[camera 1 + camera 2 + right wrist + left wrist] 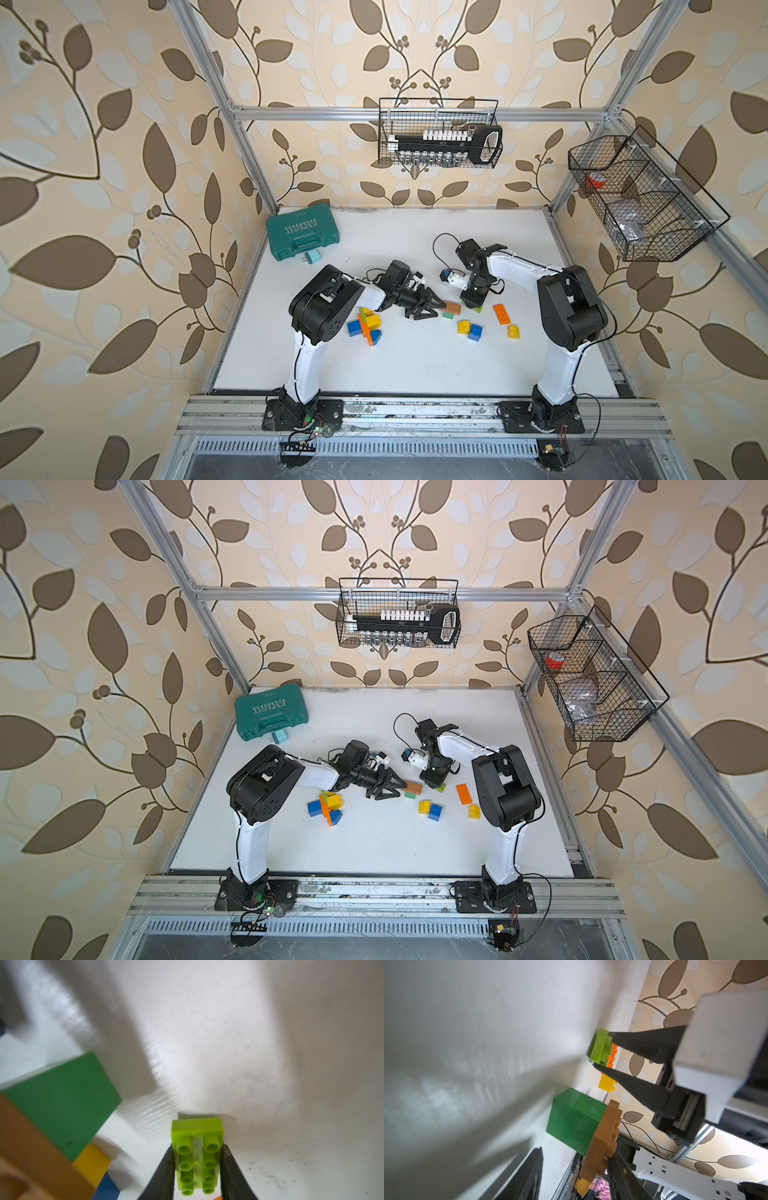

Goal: Assemble a fork with lego
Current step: Place the lego brick at the center of the board, then pick up the lego brick from the center of the board.

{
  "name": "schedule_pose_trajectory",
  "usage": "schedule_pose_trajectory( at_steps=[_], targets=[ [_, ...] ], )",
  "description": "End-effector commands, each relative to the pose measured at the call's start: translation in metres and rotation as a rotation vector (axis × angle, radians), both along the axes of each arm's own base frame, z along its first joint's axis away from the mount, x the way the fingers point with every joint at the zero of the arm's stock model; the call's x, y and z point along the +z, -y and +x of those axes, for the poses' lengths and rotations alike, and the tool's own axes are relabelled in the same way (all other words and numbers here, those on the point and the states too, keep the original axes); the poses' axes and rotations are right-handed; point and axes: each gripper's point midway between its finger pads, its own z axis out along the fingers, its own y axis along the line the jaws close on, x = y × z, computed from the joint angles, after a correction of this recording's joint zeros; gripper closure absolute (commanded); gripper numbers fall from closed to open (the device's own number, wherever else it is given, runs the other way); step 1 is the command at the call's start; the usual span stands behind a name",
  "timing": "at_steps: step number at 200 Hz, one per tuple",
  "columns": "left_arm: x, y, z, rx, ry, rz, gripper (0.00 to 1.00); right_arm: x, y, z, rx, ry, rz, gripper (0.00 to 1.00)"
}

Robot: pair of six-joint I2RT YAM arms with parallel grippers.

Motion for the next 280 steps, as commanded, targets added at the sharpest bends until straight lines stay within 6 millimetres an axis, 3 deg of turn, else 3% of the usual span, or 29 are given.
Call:
schedule_pose_trajectory(
  at_steps=[1,33,129,237,280],
  targets=[
    [0.031,0.001,0.008,-0.012,0.07,-0.056,0.47,-0.011,0.0,-0.008,-0.023,-0.036,0.008,0.61],
    [0.036,0.002,0.01,-0.011,0.081,-0.066,0.46,-0.007,-0.007,-0.006,-0.033,-0.018,0.055,0.5],
    [0.03,0.001,0.009,-0.003,0.067,-0.067,0.48,-0.007,-0.01,0.001,-0.052,0.026,0.083,0.55],
    [0.03,-0.001,0.008,-0.003,0.07,-0.064,0.48,-0.008,-0.013,-0.003,-0.071,-0.008,0.11,0.72],
    [0.036,0.003,0.009,-0.033,0.097,-0.059,0.49,0.023,-0.015,0.002,-0.035,0.068,0.143,0.82]
  ],
)
